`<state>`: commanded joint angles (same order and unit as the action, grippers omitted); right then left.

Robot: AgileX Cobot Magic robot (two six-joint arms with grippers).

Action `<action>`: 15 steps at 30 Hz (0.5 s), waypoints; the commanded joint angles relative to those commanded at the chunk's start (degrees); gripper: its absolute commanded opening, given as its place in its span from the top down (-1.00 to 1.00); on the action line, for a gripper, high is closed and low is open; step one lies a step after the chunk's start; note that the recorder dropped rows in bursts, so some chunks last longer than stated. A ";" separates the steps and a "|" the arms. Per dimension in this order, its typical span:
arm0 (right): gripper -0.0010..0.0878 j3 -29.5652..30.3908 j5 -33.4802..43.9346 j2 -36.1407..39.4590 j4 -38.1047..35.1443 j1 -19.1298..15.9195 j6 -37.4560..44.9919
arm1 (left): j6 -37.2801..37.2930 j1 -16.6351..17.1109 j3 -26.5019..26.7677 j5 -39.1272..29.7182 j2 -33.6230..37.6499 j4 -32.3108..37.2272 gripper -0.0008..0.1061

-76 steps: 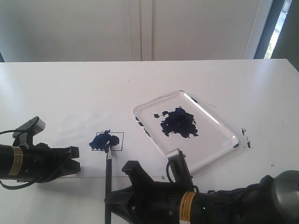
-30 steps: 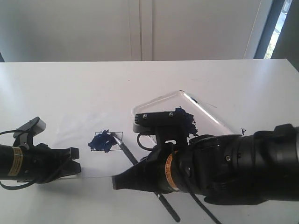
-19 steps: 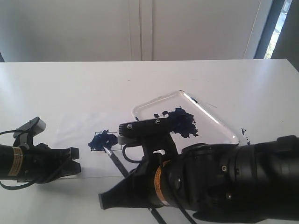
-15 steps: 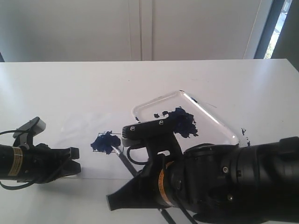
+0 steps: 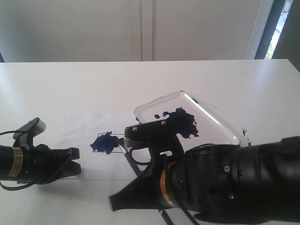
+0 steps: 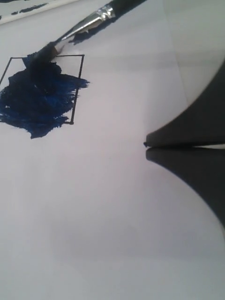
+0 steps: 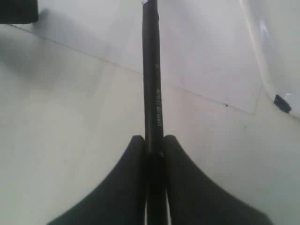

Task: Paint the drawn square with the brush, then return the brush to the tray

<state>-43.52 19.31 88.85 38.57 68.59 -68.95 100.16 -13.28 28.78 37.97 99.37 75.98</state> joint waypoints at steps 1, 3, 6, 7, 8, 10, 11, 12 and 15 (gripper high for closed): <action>0.98 0.00 0.87 0.12 -1.86 0.00 1.86 | 0.14 0.00 0.00 0.10 0.00 0.00 0.99; 0.98 0.00 2.00 0.21 -4.18 0.00 4.80 | 0.14 0.00 0.00 0.10 0.00 0.00 0.99; 0.98 0.00 4.19 0.21 -5.57 0.00 7.12 | 0.14 0.00 0.00 0.10 0.00 0.00 0.99; 0.98 0.00 4.99 0.21 -5.47 0.00 7.12 | 0.14 0.00 0.00 -0.01 0.00 0.00 0.99; 0.98 0.00 5.77 0.21 -5.23 0.00 7.12 | 0.14 0.00 0.00 -0.01 0.00 0.16 0.99; 0.98 0.00 7.71 0.21 -4.05 0.00 7.01 | 0.14 0.00 0.00 -0.01 0.00 0.38 0.99; 0.98 0.00 8.29 0.21 -3.57 0.00 6.89 | 0.14 0.00 0.00 -0.12 0.00 0.37 0.99; 0.98 0.00 8.70 0.21 -2.81 0.00 6.42 | 0.14 0.00 0.00 -0.11 0.00 0.50 0.99; 0.98 0.00 8.87 0.21 -1.60 0.00 5.18 | 0.14 0.00 0.00 -0.11 0.00 0.50 0.99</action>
<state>-43.52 28.18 89.05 36.97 68.59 -63.77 100.30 -13.28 28.78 37.86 99.37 76.48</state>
